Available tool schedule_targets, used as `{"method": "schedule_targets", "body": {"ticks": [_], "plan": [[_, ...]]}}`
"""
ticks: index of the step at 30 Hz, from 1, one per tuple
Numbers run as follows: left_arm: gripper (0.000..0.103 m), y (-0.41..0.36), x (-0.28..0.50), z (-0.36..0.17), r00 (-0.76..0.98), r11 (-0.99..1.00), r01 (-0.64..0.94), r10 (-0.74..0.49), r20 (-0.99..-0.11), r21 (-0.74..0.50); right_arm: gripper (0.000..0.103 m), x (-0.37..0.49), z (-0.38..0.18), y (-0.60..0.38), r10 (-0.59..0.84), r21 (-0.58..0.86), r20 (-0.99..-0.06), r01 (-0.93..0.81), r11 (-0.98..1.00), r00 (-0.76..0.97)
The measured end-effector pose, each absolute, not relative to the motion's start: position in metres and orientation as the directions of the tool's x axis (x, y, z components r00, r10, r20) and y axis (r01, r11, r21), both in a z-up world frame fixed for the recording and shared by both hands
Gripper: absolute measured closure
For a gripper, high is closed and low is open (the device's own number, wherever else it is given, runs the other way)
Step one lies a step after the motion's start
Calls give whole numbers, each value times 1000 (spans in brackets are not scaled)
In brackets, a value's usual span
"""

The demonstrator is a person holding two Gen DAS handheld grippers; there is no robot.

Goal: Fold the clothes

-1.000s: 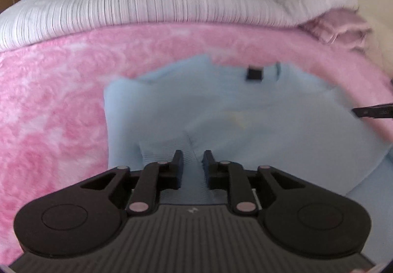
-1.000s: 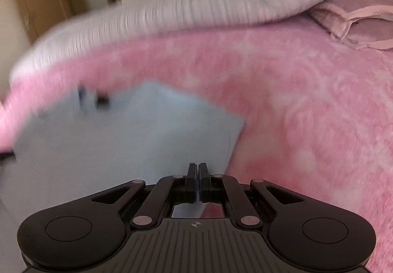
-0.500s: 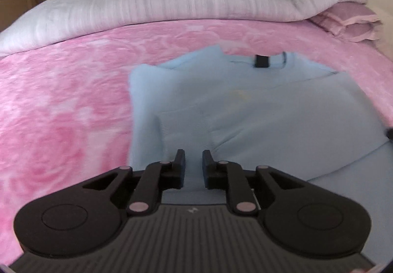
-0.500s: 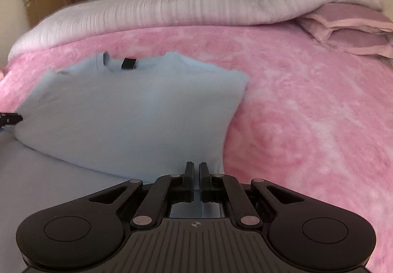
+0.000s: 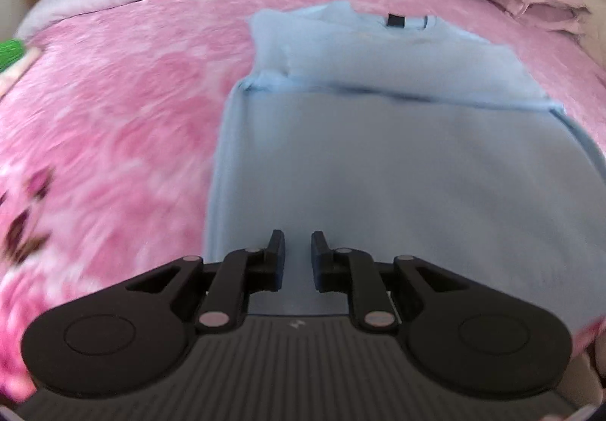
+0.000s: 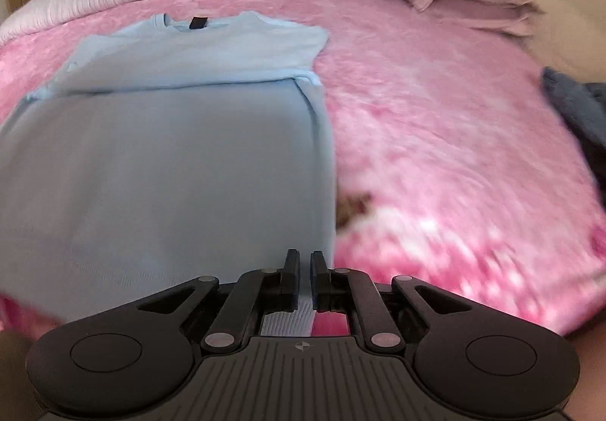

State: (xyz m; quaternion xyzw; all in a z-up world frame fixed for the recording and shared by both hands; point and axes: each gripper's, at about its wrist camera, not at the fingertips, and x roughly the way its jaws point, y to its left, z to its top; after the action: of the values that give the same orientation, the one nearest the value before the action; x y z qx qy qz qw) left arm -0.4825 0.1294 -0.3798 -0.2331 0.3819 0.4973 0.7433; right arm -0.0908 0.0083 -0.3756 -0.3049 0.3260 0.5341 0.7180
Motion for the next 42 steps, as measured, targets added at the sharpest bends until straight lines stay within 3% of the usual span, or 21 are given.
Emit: {"method": "schedule_targets", "body": {"ticks": [2, 5, 7, 10, 14, 26, 42], "plan": [[89, 113, -486, -373, 183, 389, -919, 559, -809, 61, 84, -99, -372, -8, 573, -105, -783, -959, 263, 243], [89, 92, -494, -355, 184, 386, -920, 570, -801, 63, 78, -99, -367, -12, 511, -70, -829, -950, 305, 225], [89, 78, -500, -340, 195, 381, -923, 590, -783, 58, 76, -106, -358, -26, 533, -55, -815, -946, 320, 228], [88, 57, -504, -325, 195, 385, -919, 621, -759, 79, 65, -116, -343, -42, 567, -23, -792, -939, 343, 227], [79, 33, -509, -308, 213, 395, -915, 644, -735, 81, 55, -133, -323, -59, 602, 25, -771, -935, 354, 207], [70, -35, -512, -281, 261, 431, -898, 686, -679, 91, 48, -185, -279, -95, 706, 33, -685, -960, 279, 182], [67, -53, -514, -292, 271, 449, -890, 662, -699, 79, 45, -185, -294, -111, 685, 88, -713, -950, 301, 151]]}}
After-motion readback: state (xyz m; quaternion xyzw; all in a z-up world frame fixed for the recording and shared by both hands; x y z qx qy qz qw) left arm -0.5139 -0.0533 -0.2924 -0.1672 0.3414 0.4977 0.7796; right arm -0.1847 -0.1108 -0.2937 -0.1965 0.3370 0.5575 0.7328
